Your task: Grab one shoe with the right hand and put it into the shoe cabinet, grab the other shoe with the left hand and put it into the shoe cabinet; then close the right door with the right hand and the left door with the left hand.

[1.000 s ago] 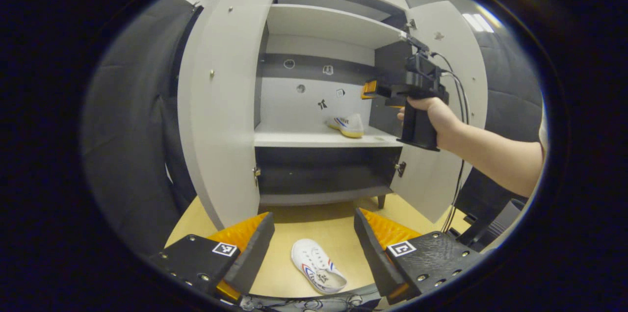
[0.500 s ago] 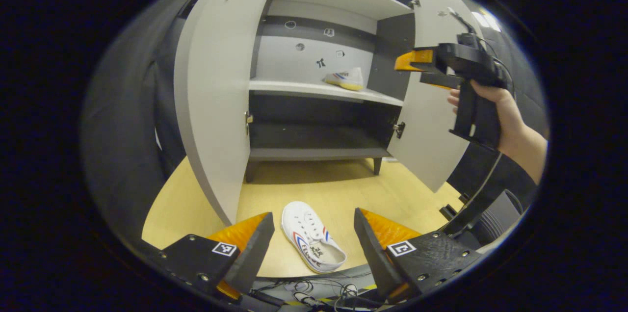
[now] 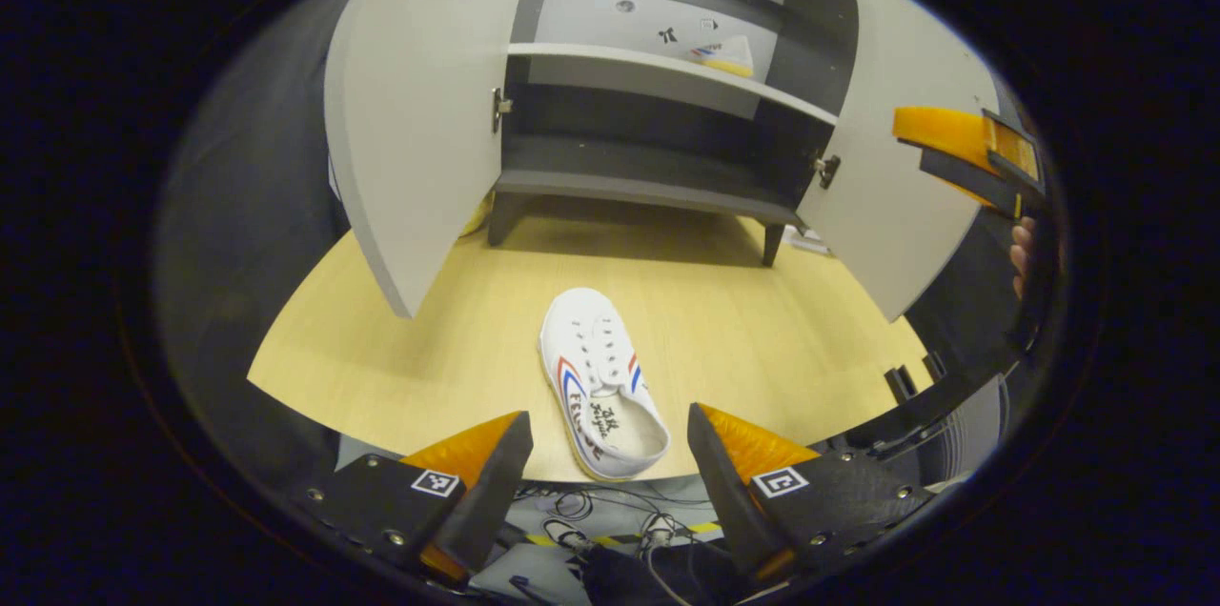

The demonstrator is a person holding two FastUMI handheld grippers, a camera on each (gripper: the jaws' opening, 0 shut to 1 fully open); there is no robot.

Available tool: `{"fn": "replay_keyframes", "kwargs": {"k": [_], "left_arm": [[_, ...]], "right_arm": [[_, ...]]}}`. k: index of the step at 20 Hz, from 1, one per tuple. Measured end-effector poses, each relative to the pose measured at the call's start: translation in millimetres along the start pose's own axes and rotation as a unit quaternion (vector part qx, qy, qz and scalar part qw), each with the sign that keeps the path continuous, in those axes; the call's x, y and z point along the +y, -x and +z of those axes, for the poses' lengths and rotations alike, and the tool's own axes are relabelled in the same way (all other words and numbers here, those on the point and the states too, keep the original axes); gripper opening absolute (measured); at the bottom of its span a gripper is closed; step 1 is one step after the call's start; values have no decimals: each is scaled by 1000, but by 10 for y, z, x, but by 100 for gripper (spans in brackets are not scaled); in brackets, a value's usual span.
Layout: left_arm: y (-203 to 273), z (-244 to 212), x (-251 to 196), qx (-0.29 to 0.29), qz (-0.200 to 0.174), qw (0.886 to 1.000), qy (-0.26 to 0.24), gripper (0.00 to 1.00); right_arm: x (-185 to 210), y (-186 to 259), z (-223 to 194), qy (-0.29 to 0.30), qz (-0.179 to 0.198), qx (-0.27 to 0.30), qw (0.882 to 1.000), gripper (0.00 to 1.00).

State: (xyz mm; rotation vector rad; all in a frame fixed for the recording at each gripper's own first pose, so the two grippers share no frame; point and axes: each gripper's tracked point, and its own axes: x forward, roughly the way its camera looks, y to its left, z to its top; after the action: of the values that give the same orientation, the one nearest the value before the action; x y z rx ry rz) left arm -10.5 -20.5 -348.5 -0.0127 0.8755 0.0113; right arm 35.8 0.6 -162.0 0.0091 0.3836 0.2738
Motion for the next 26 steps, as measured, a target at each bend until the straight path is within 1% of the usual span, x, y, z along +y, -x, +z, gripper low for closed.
{"fn": "replay_keyframes", "kwargs": {"k": [2, 4, 5, 6, 8, 10, 13, 14, 15, 17, 20, 21, 22, 23, 24, 25, 26], "left_arm": [[-189, -72, 13, 19, 1, 1000, -12, 95], [-405, -117, 70, 38, 6, 999, -9, 95], [-502, -132, 95, 46, 5, 999, -4, 93], [-615, -125, 123, 51, 3, 999, -1, 95], [-818, -116, 219, 62, 4, 998, -4, 95], [-993, -90, 286, 62, 0, 998, -9, 92], [-1177, -196, 323, 82, -16, 996, -8, 92], [-1215, -222, 342, 88, -17, 996, -4, 84], [-1240, -252, 348, 93, -23, 995, 2, 72], [-1279, -289, 337, 100, -41, 994, 15, 71], [-1288, -380, 306, 118, -71, 990, 32, 72], [-1295, -355, 293, 111, -73, 991, 35, 66], [-1293, -372, 296, 116, -76, 990, 27, 59], [-1286, -355, 308, 114, -77, 990, 18, 58], [-1277, -366, 304, 119, -74, 990, 18, 59], [-1278, -369, 301, 123, -71, 990, 26, 51], [-1292, -373, 305, 127, -64, 989, 47, 53]], "right_arm": [[-58, 114, -64, 6, -3, 3, 1000, 98], [-182, 238, -86, 12, -18, 4, 1000, 98], [-254, 307, -123, 13, -28, 7, 1000, 98], [-327, 373, -135, 15, -39, 10, 999, 98], [-518, 509, -155, 18, -73, 12, 997, 98], [-694, 651, -233, 14, -112, 20, 993, 98], [-860, 907, -394, 4, -165, 41, 985, 98], [-900, 988, -412, 2, -182, 46, 982, 98], [-944, 1067, -445, 1, -199, 49, 979, 98], [-1050, 1232, -466, 1, -236, 53, 970, 99], [-1165, 1411, -475, -16, -288, 55, 956, 98], [-1206, 1487, -480, -23, -305, 55, 951, 99], [-1266, 1544, -451, -29, -320, 53, 945, 99], [-1361, 1609, -407, -28, -341, 46, 939, 99], [-1497, 1721, -308, -27, -371, 33, 927, 100], [-1631, 1831, -188, -30, -397, 14, 917, 98], [-1753, 1912, -75, -35, -416, -4, 909, 98]]}}
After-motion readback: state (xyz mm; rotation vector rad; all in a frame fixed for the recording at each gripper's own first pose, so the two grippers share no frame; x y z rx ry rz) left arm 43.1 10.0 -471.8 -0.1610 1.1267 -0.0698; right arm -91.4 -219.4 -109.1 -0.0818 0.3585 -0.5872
